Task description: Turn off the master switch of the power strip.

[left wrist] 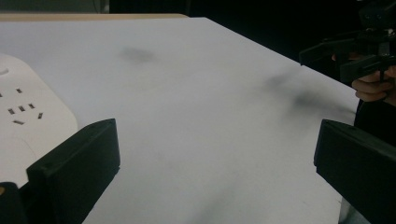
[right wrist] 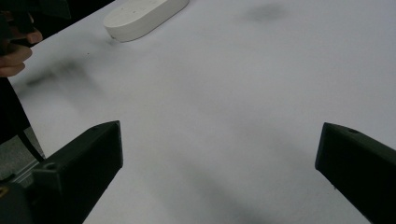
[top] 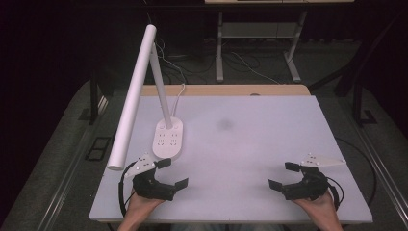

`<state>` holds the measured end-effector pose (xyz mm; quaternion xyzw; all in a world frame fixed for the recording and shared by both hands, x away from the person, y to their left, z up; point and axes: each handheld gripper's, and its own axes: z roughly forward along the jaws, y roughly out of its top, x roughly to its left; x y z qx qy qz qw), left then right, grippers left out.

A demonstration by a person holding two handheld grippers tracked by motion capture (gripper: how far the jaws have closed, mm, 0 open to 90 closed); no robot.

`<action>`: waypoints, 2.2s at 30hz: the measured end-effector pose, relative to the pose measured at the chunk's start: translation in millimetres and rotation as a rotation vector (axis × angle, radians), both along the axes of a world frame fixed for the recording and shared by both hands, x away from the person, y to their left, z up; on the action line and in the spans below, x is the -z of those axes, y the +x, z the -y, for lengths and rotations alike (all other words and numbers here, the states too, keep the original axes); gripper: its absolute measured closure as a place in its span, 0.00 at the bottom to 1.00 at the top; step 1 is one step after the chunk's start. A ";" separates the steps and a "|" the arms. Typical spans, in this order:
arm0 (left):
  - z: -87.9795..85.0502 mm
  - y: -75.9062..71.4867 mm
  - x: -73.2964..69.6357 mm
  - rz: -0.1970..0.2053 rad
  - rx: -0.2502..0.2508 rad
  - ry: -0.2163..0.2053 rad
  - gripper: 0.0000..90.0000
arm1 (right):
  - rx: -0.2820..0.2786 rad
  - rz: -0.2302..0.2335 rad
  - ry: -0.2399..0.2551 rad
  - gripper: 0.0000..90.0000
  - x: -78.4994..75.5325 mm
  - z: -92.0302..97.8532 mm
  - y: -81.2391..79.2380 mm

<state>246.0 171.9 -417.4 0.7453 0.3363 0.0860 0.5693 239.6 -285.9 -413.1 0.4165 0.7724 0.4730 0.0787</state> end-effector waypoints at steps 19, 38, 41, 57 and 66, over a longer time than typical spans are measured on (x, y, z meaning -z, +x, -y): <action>1.2 -1.0 -0.2 -0.004 -0.010 0.016 0.00 | -0.009 -0.017 -0.011 0.00 3.3 1.3 0.2; -1.2 -0.6 -5.6 -0.033 0.010 0.004 0.00 | -0.028 -0.028 -0.022 0.00 4.3 1.8 1.3; -1.6 0.0 -7.8 -0.036 0.010 0.004 0.00 | -0.030 -0.023 -0.025 0.00 4.7 1.4 1.7; -5.2 11.1 -24.0 -0.054 0.027 0.044 0.00 | -0.015 -0.032 -0.024 0.00 5.1 3.4 1.1; -10.2 19.4 -30.3 -0.064 0.017 0.067 0.00 | -0.011 -0.026 -0.027 0.00 5.4 4.4 1.7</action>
